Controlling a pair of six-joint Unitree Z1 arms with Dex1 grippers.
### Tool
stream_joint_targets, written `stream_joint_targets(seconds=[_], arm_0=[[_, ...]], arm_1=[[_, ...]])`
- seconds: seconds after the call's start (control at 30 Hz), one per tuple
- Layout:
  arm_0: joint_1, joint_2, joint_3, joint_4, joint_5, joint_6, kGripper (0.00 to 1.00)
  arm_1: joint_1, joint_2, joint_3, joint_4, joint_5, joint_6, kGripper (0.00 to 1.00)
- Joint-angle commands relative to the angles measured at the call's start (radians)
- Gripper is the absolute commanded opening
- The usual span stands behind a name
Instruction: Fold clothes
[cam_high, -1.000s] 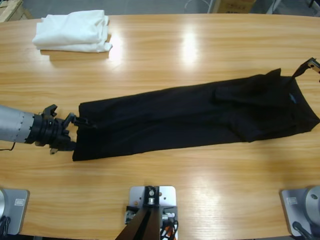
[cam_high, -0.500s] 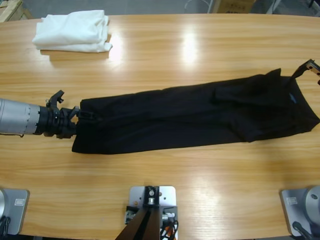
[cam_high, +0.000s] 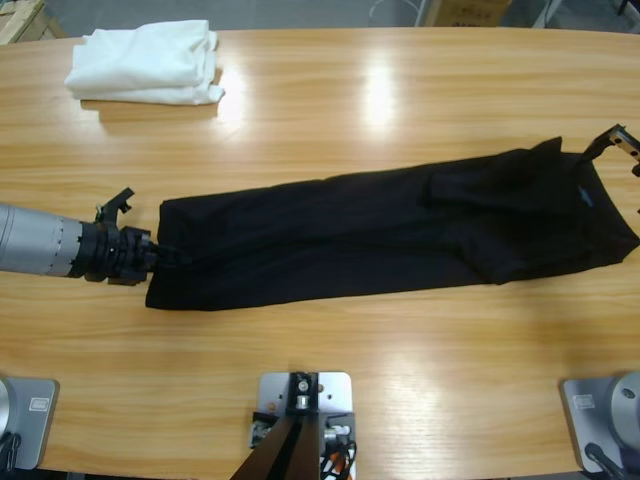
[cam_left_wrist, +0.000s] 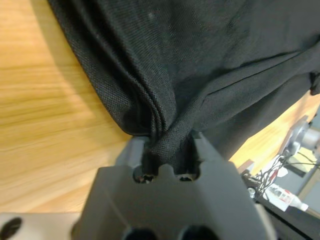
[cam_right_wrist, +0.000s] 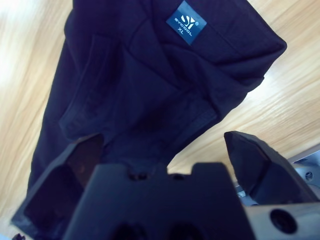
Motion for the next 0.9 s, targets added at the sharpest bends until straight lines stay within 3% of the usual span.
stream_joint_targets(seconds=[0.03,0.23,0.4,0.57,0.83,0.9], arm_0=[[0.000,-0.024,-0.208,0.380,0.139,0.048,0.000],[0.021,-0.022,-0.425,0.710,0.278,0.078,0.000],[0.170,-0.042,-0.562,1.055,0.450,0.164,0.000],[0.271,-0.055,-0.705,1.198,0.547,0.248,0.000],[0.520,-0.140,-0.794,1.359,0.663,0.450,0.000],[0.522,-0.156,-0.836,1.392,0.664,0.478,0.000]], arm_1=[[-0.007,0.005,0.021,-0.010,0.018,0.000,1.000],[-0.007,0.008,0.029,-0.010,0.018,0.000,1.000],[-0.007,0.007,0.035,-0.009,0.015,-0.002,1.000],[-0.007,0.002,0.034,-0.013,0.017,-0.002,1.000],[-0.007,0.004,0.053,-0.035,0.023,-0.002,1.000],[-0.007,0.007,0.055,-0.040,0.024,-0.002,1.000]])
